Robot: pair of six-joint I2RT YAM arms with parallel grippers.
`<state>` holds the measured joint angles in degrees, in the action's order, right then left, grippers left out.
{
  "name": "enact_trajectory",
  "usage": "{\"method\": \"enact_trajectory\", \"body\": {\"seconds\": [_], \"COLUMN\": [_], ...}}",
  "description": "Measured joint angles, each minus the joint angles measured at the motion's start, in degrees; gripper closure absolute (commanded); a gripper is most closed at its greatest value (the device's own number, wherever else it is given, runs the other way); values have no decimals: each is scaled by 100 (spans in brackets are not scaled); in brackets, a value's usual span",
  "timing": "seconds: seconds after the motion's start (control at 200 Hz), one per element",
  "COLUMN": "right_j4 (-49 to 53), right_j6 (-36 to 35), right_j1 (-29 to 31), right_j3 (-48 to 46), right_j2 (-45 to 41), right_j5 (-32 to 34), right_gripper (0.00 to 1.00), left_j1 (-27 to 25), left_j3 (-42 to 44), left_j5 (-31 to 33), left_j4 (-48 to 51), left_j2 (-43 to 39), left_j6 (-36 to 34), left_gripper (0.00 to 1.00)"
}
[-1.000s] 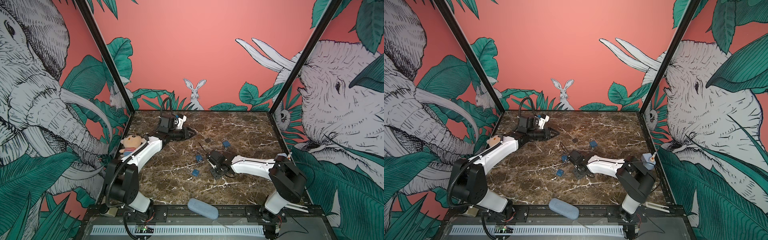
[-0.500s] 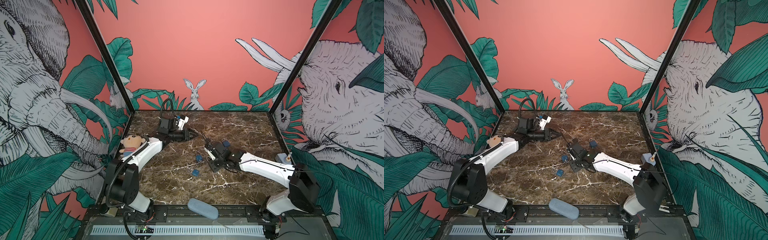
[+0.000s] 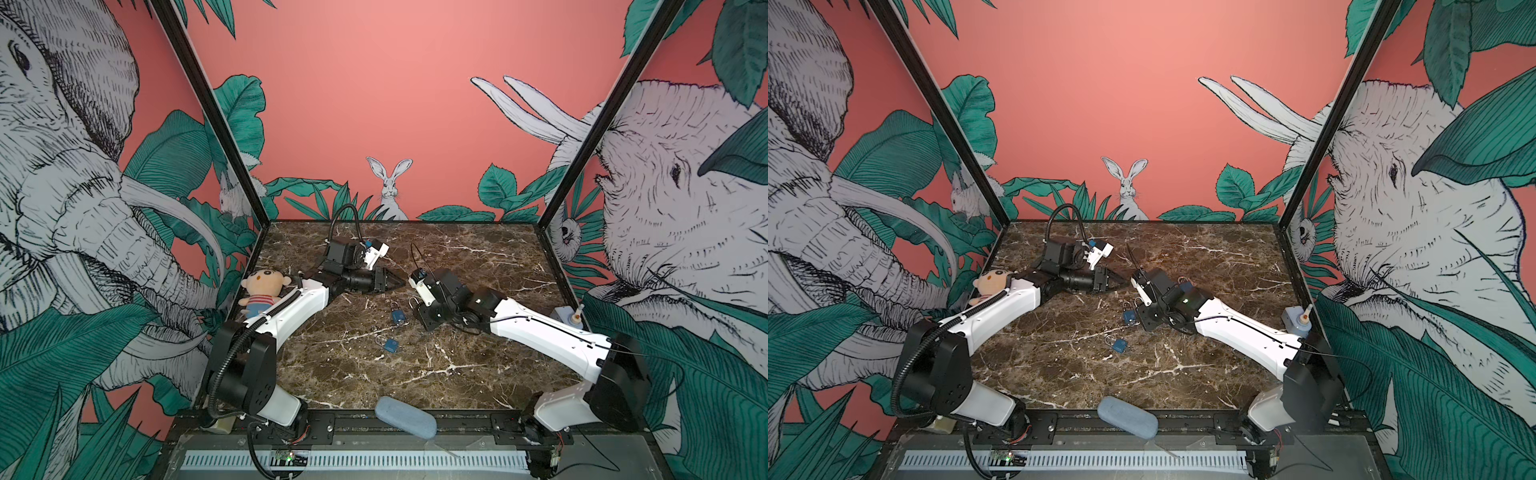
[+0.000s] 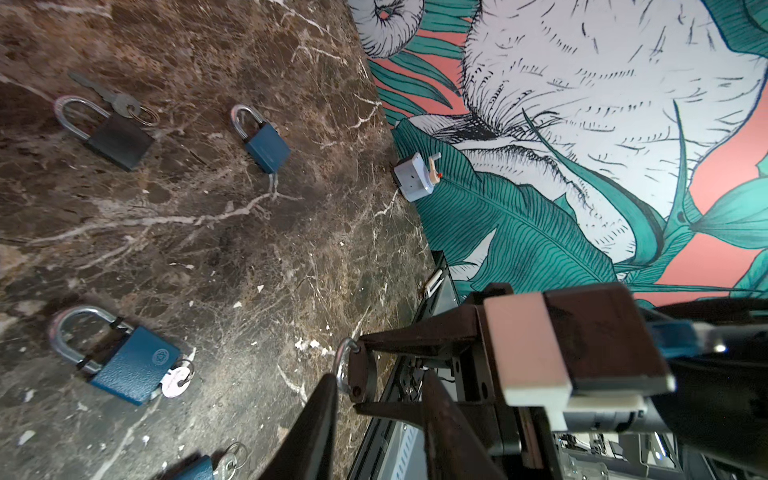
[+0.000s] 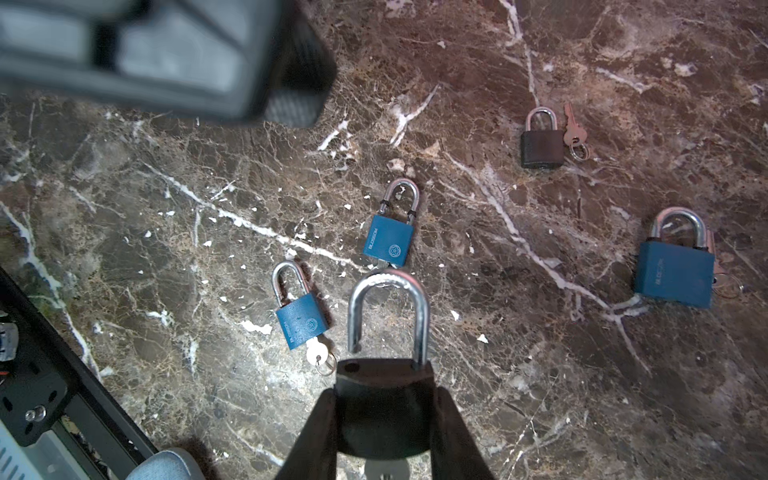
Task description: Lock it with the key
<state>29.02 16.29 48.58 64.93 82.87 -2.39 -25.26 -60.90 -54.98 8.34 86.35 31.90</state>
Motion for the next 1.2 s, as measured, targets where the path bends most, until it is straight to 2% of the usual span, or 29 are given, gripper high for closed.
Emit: {"method": "enact_trajectory", "body": {"seconds": [0.6,0.875,1.05,1.2], "right_j4": [-2,-2,-11,-9], "right_j6": [28,52,83,94], "right_j1": [-24,-26,-26,-26], "right_j3": [94,151,225,232], "right_j2": [-2,-2,-2,-2], "right_j5": [-195,-254,-269,-280], "right_gripper": [94,94,94,94], "left_j1": [-173,-236,-273,-289], "left_j3": [0,0,0,0], "left_j5": [-170,-195,-205,-210], "left_j4": [162,118,98,59], "left_j2": [356,459,505,540], "left_j6": [-199,-195,-195,-197], "left_gripper": [63,66,70,79]}}
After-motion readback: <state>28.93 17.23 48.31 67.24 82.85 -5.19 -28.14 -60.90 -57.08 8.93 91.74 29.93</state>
